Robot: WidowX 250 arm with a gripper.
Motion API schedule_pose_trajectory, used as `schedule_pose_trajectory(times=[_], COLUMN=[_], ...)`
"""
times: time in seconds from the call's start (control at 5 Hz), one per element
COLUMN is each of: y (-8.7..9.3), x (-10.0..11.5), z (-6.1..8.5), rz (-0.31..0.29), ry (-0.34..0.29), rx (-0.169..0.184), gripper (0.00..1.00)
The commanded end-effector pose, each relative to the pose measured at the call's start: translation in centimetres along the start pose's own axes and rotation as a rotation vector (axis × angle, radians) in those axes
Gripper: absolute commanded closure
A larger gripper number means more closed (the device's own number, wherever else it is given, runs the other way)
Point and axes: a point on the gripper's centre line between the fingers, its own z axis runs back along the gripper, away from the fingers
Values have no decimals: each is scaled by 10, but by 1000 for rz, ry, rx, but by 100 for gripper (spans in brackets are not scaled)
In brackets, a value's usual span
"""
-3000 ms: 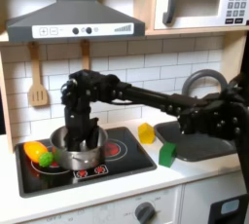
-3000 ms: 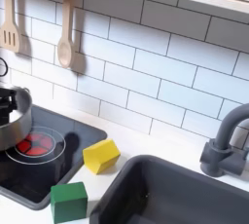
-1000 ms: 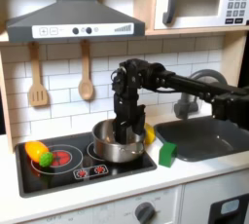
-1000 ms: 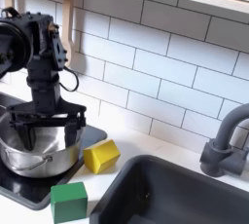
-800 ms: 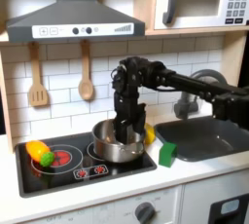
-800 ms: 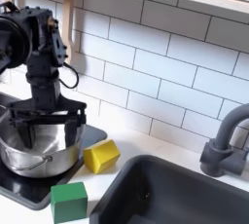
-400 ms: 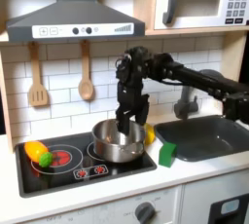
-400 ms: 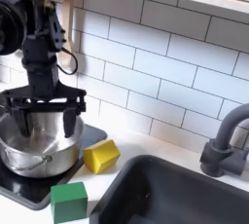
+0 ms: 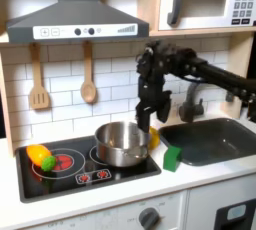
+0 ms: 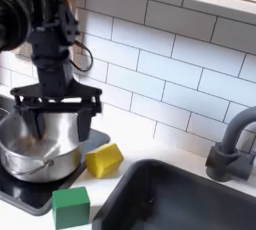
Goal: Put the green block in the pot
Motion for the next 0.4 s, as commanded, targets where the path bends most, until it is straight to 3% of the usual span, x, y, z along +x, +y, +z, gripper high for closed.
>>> schedule_pose_trajectory(times=[0.0,0.2], y=[-30,-34], x=[-50,-70], z=[0,3], rz=[-161,-257], ry=[92,125], rx=[-2,16], gripper=[0,0])
